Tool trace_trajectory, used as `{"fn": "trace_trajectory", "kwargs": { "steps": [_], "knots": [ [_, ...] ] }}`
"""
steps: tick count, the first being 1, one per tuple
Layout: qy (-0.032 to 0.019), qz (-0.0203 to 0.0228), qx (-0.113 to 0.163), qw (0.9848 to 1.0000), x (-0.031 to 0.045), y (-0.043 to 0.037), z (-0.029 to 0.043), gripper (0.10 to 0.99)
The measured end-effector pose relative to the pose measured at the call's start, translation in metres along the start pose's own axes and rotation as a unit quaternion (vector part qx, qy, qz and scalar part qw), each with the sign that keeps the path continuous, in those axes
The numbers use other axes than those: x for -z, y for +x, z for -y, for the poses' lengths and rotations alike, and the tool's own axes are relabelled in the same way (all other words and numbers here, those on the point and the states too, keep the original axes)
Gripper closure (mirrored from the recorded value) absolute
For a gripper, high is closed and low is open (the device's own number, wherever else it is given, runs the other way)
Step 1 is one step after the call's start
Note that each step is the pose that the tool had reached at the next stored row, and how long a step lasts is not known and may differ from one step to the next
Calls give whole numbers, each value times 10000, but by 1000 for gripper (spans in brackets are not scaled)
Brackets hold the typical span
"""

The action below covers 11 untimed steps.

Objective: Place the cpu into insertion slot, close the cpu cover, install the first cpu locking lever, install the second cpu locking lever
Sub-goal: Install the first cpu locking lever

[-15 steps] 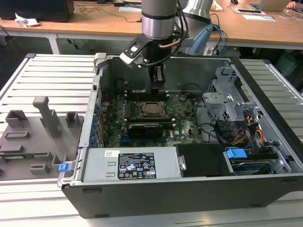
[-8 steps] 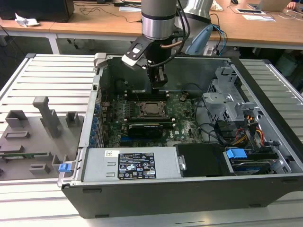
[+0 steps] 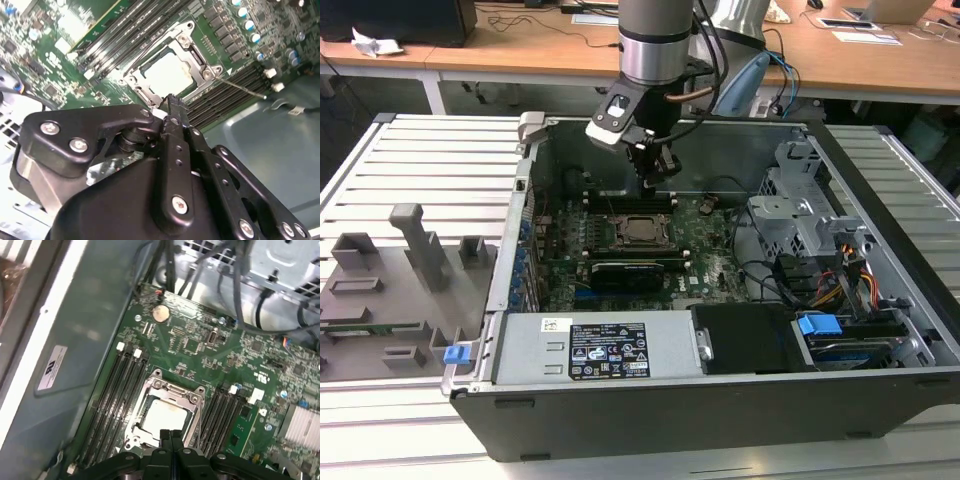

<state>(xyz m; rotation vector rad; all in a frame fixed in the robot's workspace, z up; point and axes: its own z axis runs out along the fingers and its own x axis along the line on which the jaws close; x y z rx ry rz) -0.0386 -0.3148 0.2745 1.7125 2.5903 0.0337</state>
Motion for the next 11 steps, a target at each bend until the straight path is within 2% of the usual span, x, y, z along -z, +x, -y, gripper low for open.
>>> {"fn": "trace_trajectory", "kwargs": {
  "steps": [5, 9, 10, 11],
  "knots": [
    [-8, -18, 476, 9989, 0, 0, 0, 980],
    [-17, -37, 962, 9954, 0, 0, 0, 980],
    [-20, -42, 1087, 9941, -1, 0, 0, 980],
    [-23, -48, 1268, 9919, -2, 0, 0, 980]
  ]
}}
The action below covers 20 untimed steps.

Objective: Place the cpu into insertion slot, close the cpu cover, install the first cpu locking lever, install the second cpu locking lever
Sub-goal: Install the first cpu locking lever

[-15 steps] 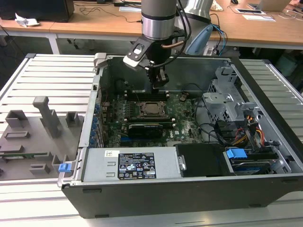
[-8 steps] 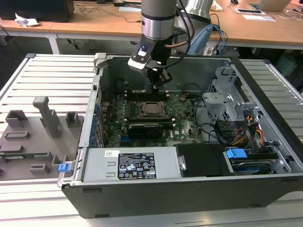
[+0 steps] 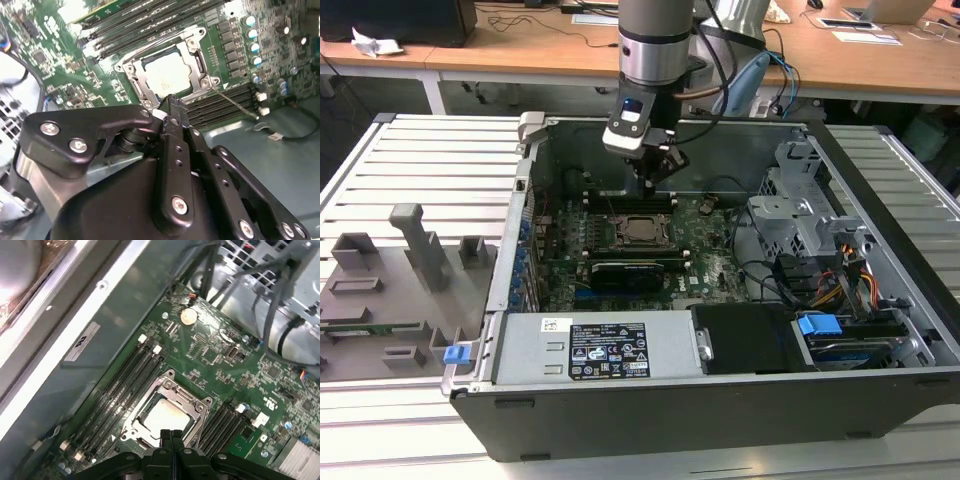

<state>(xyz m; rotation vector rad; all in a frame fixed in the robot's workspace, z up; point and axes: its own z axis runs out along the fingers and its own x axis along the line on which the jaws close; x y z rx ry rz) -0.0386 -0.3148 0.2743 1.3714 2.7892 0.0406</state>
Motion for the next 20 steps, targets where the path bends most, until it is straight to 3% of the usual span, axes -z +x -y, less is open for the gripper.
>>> {"fn": "trace_trajectory", "kwargs": {
  "steps": [3, 7, 12, 17, 18, 19, 20],
  "knots": [
    [-6, -14, 356, 9994, -3, 0, 0, 980],
    [-13, -29, 764, 9971, -11, 0, 1, 980],
    [-25, -53, 1390, 9903, -25, 0, 1, 980],
    [-29, -82, 1963, 9805, -33, 1, 1, 980],
    [-31, -88, 2120, 9772, -34, 1, 1, 980],
    [-33, -92, 2216, 9751, -35, 1, 1, 980],
    [-36, -99, 2400, 9707, -35, 1, 1, 980]
  ]
}}
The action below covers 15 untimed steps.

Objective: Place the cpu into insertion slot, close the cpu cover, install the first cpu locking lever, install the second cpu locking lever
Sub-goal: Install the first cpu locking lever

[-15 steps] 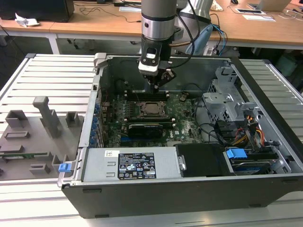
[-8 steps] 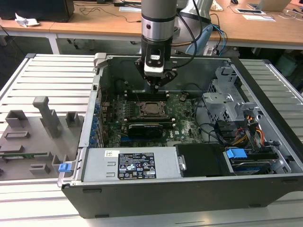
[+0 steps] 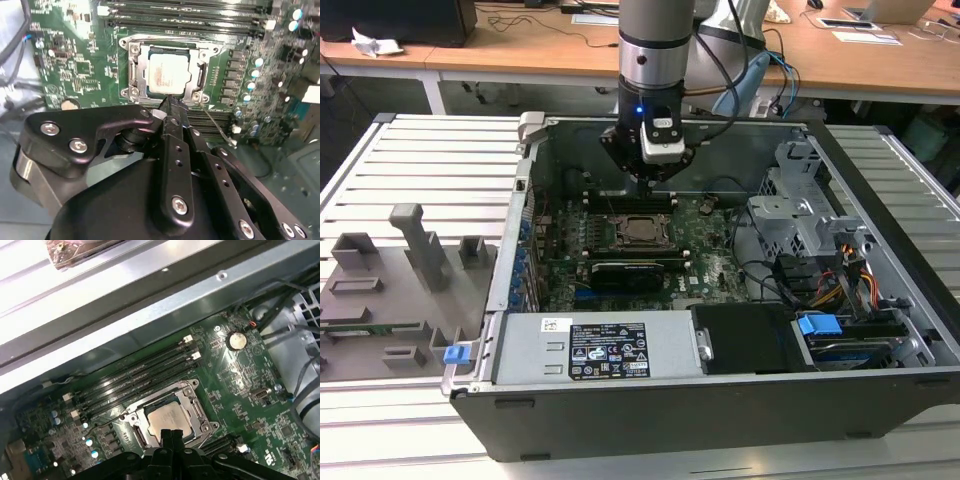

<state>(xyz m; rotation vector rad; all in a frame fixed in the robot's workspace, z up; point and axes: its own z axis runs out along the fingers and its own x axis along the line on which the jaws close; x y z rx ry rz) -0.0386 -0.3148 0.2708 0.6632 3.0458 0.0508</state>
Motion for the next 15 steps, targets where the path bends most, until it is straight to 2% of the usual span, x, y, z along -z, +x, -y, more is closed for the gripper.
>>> {"fn": "trace_trajectory", "kwargs": {
  "steps": [4, 5, 7, 9, 12, 15],
  "knots": [
    [-7, -16, 425, 9991, 0, 0, 0, 980],
    [-10, -23, 628, 9980, 0, 0, 0, 980],
    [-13, -30, 806, 9967, 0, 0, 0, 980],
    [-19, -42, 1145, 9934, 0, 0, 0, 980],
    [-27, -60, 1615, 9869, 0, 0, 0, 980],
    [-32, -70, 1910, 9816, 0, 0, 0, 980]
  ]
}}
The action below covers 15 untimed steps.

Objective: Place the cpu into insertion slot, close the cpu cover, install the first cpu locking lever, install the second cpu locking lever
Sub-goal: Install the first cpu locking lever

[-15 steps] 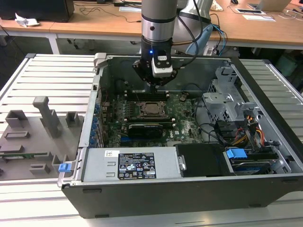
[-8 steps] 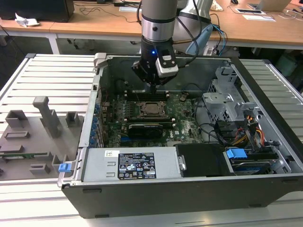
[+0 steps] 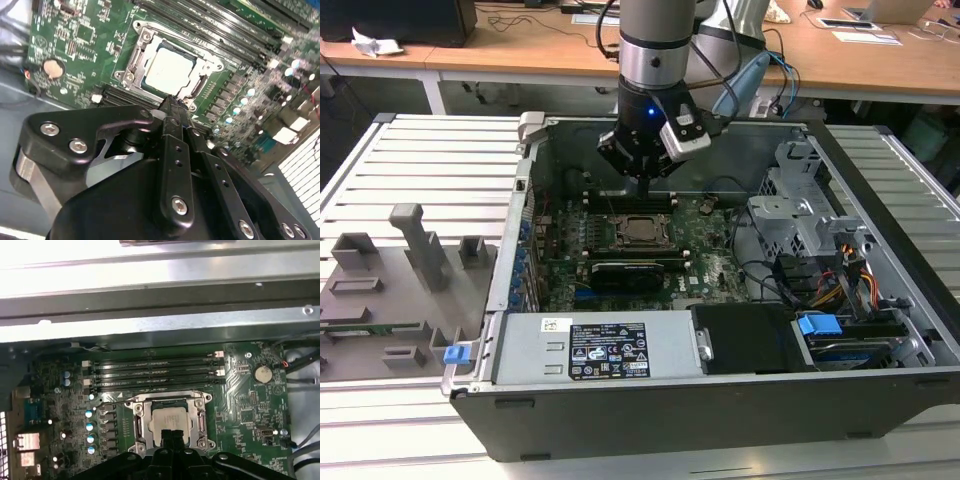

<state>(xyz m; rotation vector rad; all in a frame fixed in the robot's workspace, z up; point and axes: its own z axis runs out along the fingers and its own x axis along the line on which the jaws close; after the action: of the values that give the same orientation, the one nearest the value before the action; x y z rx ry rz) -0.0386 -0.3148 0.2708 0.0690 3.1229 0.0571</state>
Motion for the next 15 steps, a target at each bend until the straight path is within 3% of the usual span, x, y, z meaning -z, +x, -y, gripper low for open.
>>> {"fn": "trace_trajectory", "kwargs": {
  "steps": [3, 7, 13, 15],
  "knots": [
    [-5, -12, 312, 9995, 0, 0, 0, 980],
    [-22, -25, 688, 9976, -7, 25, 2, 980],
    [-55, -2, 689, 9976, -13, 313, 14, 980],
    [-56, 0, 677, 9977, -21, 369, 17, 980]
  ]
}}
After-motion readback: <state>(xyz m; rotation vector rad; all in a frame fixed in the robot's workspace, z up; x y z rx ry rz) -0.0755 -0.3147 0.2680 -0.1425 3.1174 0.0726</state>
